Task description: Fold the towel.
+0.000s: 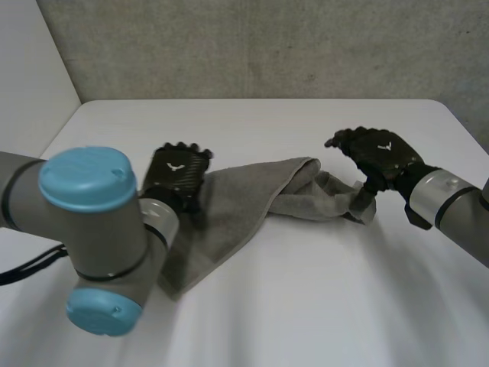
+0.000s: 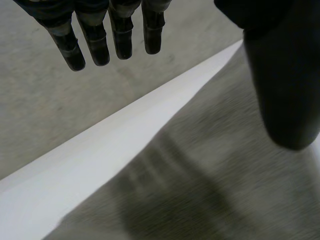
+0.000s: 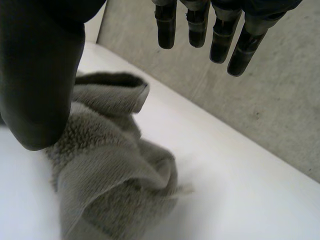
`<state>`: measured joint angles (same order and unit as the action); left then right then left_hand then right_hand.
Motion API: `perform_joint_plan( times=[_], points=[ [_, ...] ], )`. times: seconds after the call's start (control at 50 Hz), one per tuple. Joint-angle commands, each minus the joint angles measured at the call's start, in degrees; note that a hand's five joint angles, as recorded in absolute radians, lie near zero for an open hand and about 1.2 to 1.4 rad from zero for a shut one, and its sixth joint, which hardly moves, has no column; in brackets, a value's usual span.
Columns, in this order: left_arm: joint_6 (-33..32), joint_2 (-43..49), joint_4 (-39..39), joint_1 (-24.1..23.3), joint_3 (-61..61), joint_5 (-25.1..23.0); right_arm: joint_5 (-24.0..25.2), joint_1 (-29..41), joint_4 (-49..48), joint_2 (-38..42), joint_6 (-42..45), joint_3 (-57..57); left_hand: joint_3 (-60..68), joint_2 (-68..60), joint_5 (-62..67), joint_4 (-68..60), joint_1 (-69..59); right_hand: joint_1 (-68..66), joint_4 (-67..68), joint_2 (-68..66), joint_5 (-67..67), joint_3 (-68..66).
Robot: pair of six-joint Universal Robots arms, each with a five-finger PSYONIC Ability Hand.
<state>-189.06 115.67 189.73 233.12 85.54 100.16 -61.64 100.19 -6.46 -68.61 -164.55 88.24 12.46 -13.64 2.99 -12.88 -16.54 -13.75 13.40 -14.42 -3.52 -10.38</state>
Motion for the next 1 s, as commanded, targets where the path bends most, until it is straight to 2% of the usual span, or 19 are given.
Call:
perform_joint_plan(
  times=[0.02, 0.04, 0.08, 0.2, 0.36, 0.48, 0.6, 0.66, 0.7, 0.76, 0.8, 0.82, 0.86, 0.9, 1.0],
  points=[
    [9.1, 3.4, -0.1, -4.6, -3.7, 0.2, -2.5, 1.5, -1.7, 5.5, -12.2, -6.2, -2.5, 3.6, -3.0, 2.9, 6.5, 3.7, -3.4, 4.4, 3.5, 0.4],
    [9.1, 3.4, -0.1, -4.6, -3.7, 0.2, -2.5, 1.5, -1.7, 5.5, -12.2, -6.2, -2.5, 3.6, -3.0, 2.9, 6.5, 3.7, -3.4, 4.4, 3.5, 0.4],
    [11.9, 6.3, -0.2, -5.6, -6.3, 0.4, -3.3, 1.8, -1.6, 9.3, -18.6, -9.9, -2.5, 3.6, -3.0, 2.9, 6.5, 3.7, -3.4, 4.4, 3.5, 0.4],
    [14.0, 9.6, -0.1, -7.4, -9.2, 0.7, -3.6, 2.6, -1.5, 15.8, -28.2, -16.3, -2.5, 3.6, -3.0, 2.9, 6.5, 3.7, -3.4, 4.4, 3.5, 0.4],
    [20.2, 15.5, -0.1, -9.0, -12.6, 2.7, -2.8, 2.8, -0.9, 20.3, -38.4, -21.2, -2.5, 3.6, -3.0, 2.9, 6.5, 3.7, -3.4, 4.4, 3.5, 0.4],
    [21.9, 17.9, 0.3, -9.2, -14.0, 3.2, -2.3, 3.1, -0.8, 20.4, -39.9, -21.1, -2.5, 3.6, -3.0, 2.9, 6.5, 3.7, -3.4, 4.4, 3.5, 0.4],
    [22.0, 21.4, 0.6, -9.3, -17.3, 7.1, -1.8, 3.6, -0.6, 21.6, -40.0, -21.5, -2.5, 3.6, -3.0, 2.9, 6.5, 1.1, -3.4, 1.8, 0.9, 0.4],
    [22.0, 23.4, 1.3, -9.3, -19.1, 8.8, -1.7, 4.5, -0.7, 23.3, -39.9, -22.2, -2.5, 3.6, -3.0, 2.9, 6.5, -4.1, -3.4, -3.4, -4.3, 0.4],
    [21.9, 24.1, 1.8, -9.2, -19.6, 9.4, -1.7, 6.1, -0.7, 24.9, -39.6, -23.1, -2.5, 3.6, -3.0, 2.9, 6.5, -14.3, -3.4, -13.6, -14.5, 0.4],
    [21.4, 25.7, 2.8, -9.2, -20.7, 10.3, -1.7, 6.4, -0.7, 25.5, -39.5, -23.6, -2.5, 3.6, -3.0, 2.9, 6.5, -20.7, -3.4, -20.1, -20.9, 0.4],
    [21.4, 27.3, 3.6, -9.3, -21.5, 11.2, -1.7, 6.5, -0.8, 25.7, -39.4, -23.9, -2.5, 3.6, -3.0, 2.9, 6.5, -42.3, -3.4, -41.6, -42.5, 0.4],
    [21.4, 27.3, 3.6, -9.3, -21.5, 11.2, -1.7, 6.5, -0.8, 25.7, -39.4, -23.9, -2.5, 3.6, -3.0, 2.9, 6.5, -42.4, -3.4, -41.8, -42.6, 0.4],
    [21.3, 27.9, 3.9, -9.3, -21.9, 11.7, -1.5, 6.9, -0.8, 25.1, -39.4, -23.8, -2.5, 3.6, -3.0, 2.9, 6.5, -61.0, -3.4, -60.3, -61.2, 0.4],
    [21.2, 29.1, 4.2, -9.3, -22.3, 12.7, -1.5, 7.3, -0.8, 24.2, -39.4, -23.6, -2.5, 3.6, -3.0, 2.9, 6.5, -66.2, -3.4, -65.5, -66.4, 0.4],
    [21.3, 29.6, 4.2, -9.2, -22.8, 13.1, -1.9, 8.0, -1.5, 19.5, -39.9, -20.8, -2.5, 3.6, -3.0, 2.9, 6.5, -66.3, -3.4, -65.6, -66.5, 0.4]
  ],
)
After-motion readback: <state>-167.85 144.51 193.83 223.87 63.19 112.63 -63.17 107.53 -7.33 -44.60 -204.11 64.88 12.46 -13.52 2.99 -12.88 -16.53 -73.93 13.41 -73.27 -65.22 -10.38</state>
